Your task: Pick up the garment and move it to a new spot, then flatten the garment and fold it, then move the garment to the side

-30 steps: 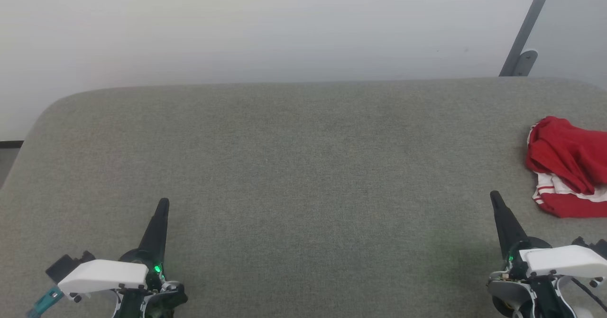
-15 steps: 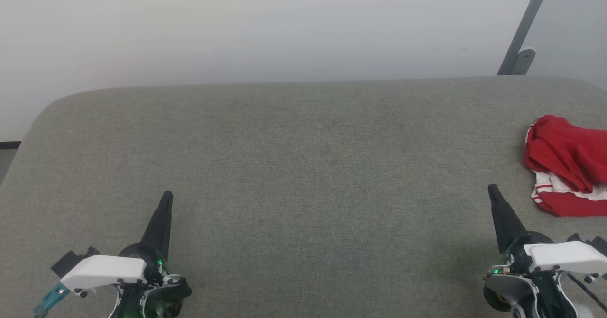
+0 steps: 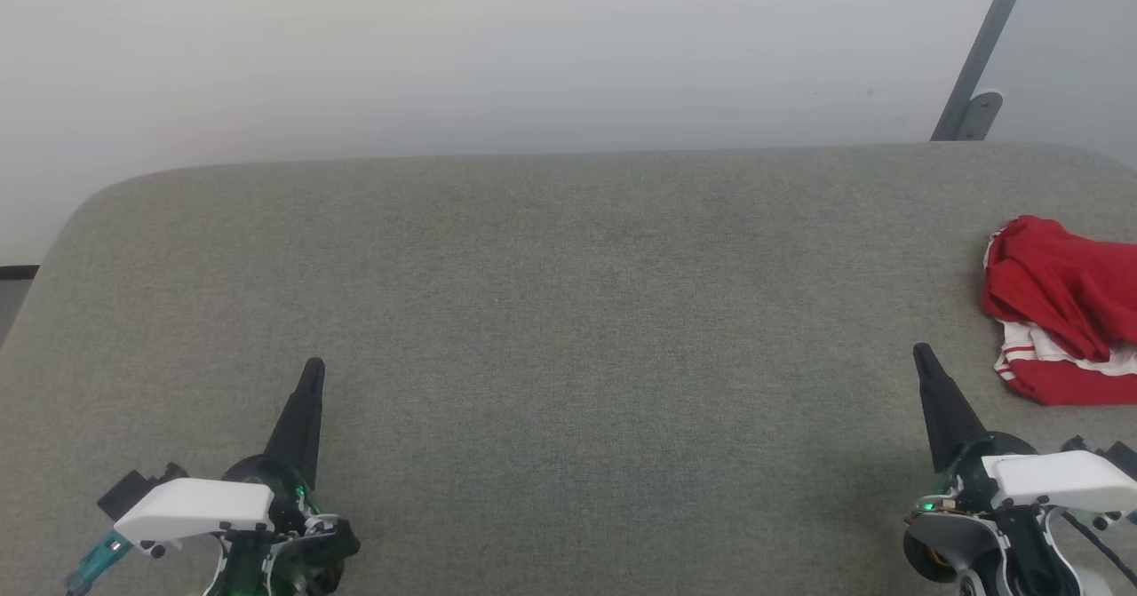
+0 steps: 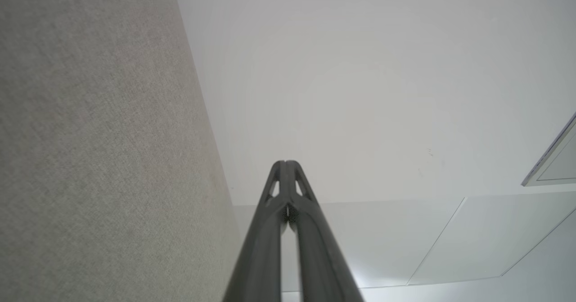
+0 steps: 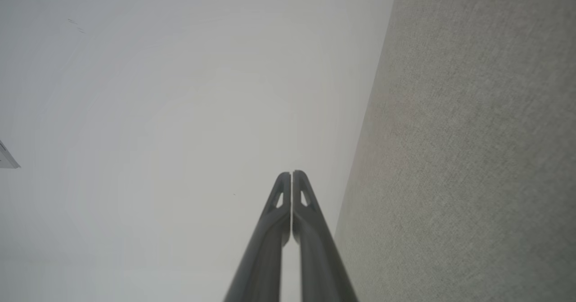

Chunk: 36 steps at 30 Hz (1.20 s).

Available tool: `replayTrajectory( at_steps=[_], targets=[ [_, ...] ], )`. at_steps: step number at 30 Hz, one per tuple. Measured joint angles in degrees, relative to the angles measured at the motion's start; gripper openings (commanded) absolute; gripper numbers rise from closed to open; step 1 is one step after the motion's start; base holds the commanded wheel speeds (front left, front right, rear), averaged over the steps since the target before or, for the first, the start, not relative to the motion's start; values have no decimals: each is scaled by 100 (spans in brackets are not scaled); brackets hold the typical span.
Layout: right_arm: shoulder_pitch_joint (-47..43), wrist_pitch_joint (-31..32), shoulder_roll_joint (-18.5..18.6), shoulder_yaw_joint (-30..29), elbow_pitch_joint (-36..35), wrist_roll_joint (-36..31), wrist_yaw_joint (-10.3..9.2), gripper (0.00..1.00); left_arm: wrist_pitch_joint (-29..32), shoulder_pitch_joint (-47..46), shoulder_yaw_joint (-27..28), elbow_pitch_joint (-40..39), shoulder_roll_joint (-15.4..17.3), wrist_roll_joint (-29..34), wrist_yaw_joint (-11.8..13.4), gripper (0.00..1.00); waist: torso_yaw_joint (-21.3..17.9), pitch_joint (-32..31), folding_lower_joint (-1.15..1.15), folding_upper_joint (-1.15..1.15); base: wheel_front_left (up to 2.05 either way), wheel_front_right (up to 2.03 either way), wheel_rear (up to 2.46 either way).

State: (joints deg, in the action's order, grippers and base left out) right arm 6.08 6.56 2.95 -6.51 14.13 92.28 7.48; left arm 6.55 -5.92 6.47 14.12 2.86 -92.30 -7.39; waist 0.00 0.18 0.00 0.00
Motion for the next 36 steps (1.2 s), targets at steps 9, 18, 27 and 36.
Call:
replayTrajectory(
  at_steps=[9,18,27,36],
  targets=[
    [1,0,0,-2,-1,0,0,0,0,0,0,-1,0,0,0,0,0,0,0,0,0,0,0],
    [1,0,0,0,-1,0,0,0,0,-1,0,0,-1,0,0,0,0,0,0,0,0,0,0],
    [1,0,0,-1,-1,0,0,0,0,-1,0,-1,0,0,0,0,0,0,0,0,0,0,0],
    [1,0,0,-1,-1,1,0,0,0,-1,0,-1,0,0,0,0,0,0,0,0,0,0,0]
  ],
)
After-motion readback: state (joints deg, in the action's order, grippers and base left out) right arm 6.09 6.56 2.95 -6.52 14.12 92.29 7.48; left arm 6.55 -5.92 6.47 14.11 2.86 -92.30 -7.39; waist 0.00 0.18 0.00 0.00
